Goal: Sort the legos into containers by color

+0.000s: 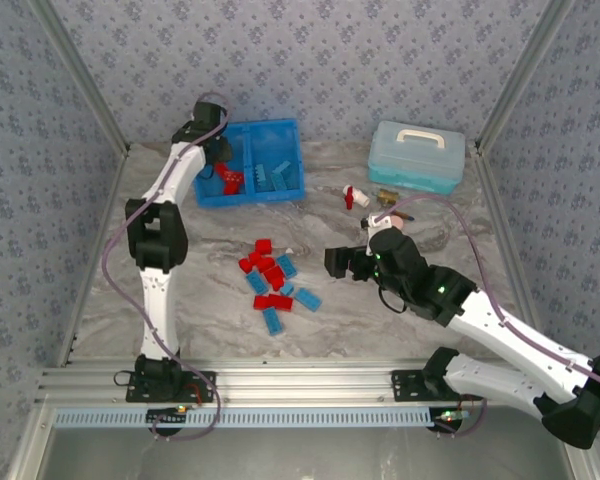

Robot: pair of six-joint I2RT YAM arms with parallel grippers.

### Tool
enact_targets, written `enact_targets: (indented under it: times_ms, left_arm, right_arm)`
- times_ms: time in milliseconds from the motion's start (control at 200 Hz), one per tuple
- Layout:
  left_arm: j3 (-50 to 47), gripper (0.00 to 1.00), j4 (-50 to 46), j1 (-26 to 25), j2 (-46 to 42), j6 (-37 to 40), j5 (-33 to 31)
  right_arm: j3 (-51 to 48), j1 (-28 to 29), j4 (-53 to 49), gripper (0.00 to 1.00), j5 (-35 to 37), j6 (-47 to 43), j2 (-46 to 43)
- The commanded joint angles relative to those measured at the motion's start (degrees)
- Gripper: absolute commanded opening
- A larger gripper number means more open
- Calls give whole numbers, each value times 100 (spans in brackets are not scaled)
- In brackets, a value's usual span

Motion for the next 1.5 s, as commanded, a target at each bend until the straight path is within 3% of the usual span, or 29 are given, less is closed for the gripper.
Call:
enact_targets:
  times_ms: [0,165,335,455,585,705,884,1049,1239,1494]
  left_arm:
    - [824,36,-100,-14,316,82,31]
    - [1465,47,-209,-14,687,-24,172]
    - [1201,56,-281,-54,210,-212,440]
    - [154,56,40,-133,-778,-421,577]
    - [-2027,57,1001,-221,-2527,-901,978]
    - [-4045,58,1651,-495,-4169,-995,1168]
    - [-6012,71,1611,-1114,-6182,-703,1282]
    - [-6956,84,811,-1366,-7423,-520,962]
    - [-7887,93,280,-1384,-8475,-738,871]
    - [-8367,97,468,-1384,-8864,-1038,807]
  right_arm:
    - [43,38,-184,100,127,118,10]
    - [193,34,-266,100,126,93,22]
    - [209,36,-209,100,136,57,56]
    - [205,30,-66,100,67,25,252]
    - [225,26,49,100,-1,-145,650]
    - [335,48,234,99,-630,-652,1236]
    - [954,110,146,91,-1085,-1127,2743]
    - [1652,101,372,81,-1341,-1290,4092]
    - [2322,12,505,57,-1229,-1290,5134]
    - [2897,-15,186,53,-1346,-1259,6026]
